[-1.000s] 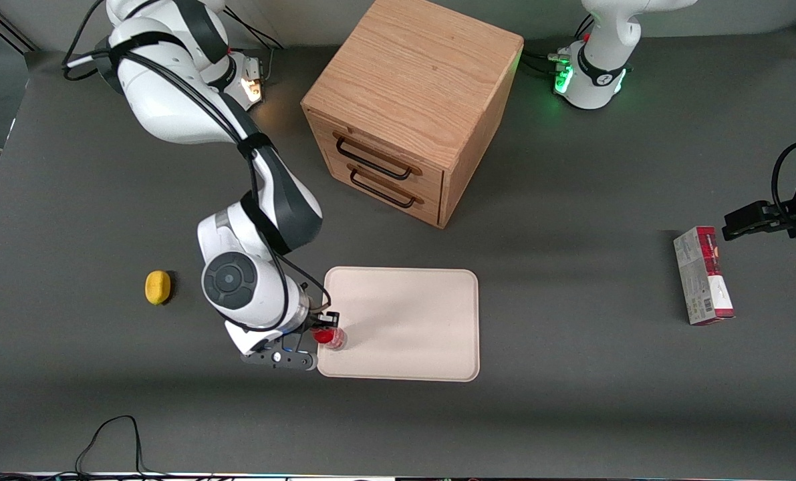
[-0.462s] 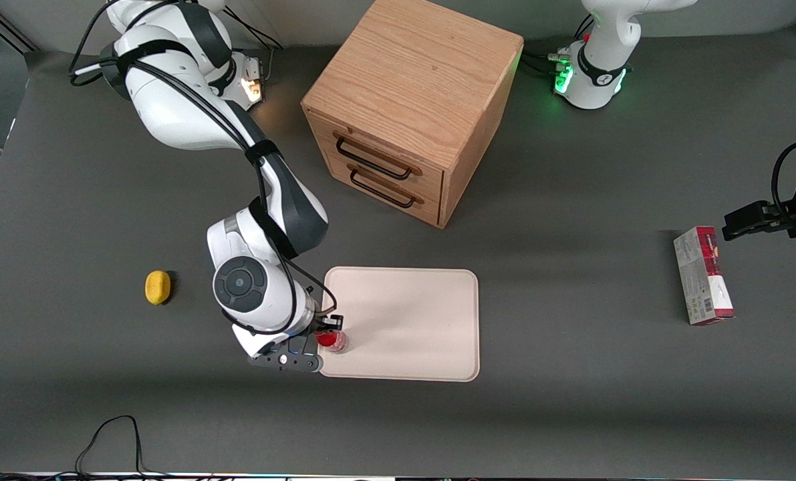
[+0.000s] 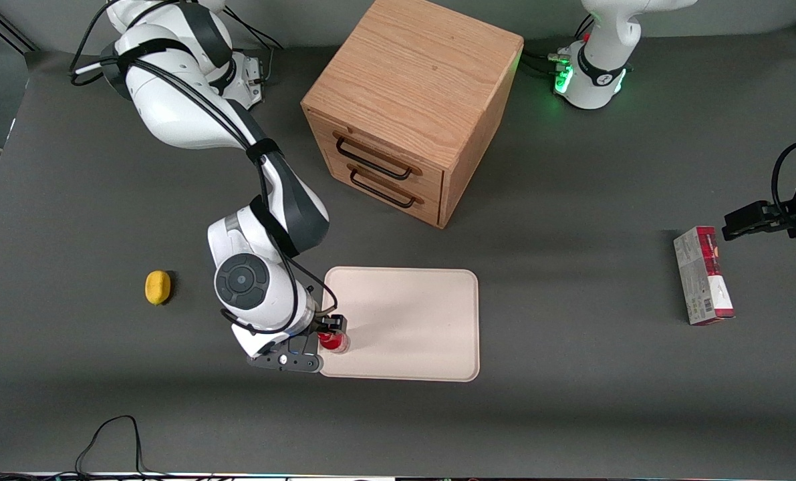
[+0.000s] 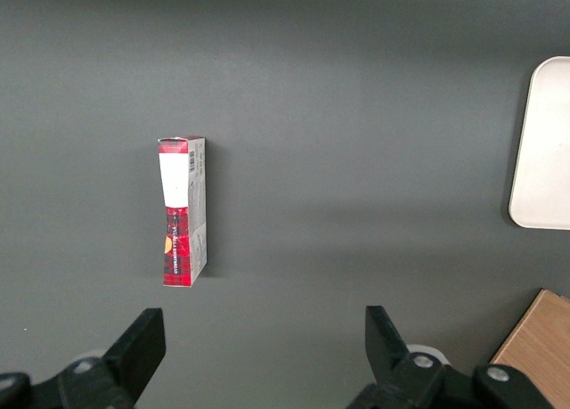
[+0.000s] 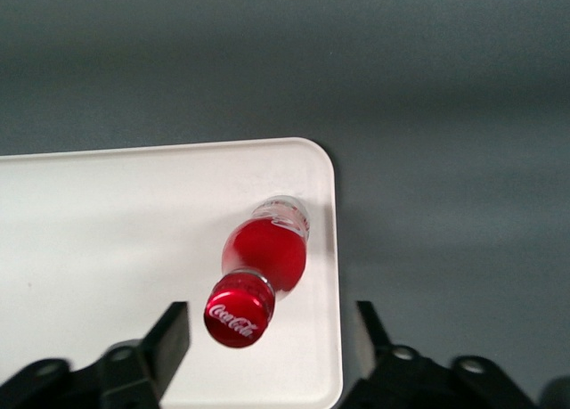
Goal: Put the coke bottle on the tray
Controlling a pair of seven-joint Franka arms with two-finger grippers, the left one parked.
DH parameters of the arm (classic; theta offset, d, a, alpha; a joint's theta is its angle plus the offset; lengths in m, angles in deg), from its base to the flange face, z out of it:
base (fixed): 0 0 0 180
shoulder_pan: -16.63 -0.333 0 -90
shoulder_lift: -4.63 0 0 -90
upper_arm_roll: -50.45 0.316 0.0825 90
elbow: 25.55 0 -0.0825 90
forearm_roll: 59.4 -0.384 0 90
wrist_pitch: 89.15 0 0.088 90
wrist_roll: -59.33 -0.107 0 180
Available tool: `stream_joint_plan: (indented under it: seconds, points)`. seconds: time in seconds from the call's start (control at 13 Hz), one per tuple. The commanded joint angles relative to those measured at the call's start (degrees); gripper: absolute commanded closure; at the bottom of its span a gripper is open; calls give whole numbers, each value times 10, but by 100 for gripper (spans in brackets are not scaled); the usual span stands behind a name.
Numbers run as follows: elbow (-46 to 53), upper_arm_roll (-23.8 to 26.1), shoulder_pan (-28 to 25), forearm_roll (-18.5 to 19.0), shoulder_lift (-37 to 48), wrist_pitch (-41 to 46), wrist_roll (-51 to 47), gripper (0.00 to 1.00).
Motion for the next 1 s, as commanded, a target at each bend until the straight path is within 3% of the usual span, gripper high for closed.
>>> stream_joint_plan:
  seconds: [0.0, 0.23, 0.69, 0.92]
  points:
    - [19, 2, -3, 17, 2, 17, -13, 0]
    - [-10, 0, 14, 11, 64, 108, 31, 0]
    - [-343, -2, 146, -26, 373, 124, 260, 0]
    - [-439, -29, 158, -28, 479, 134, 316, 0]
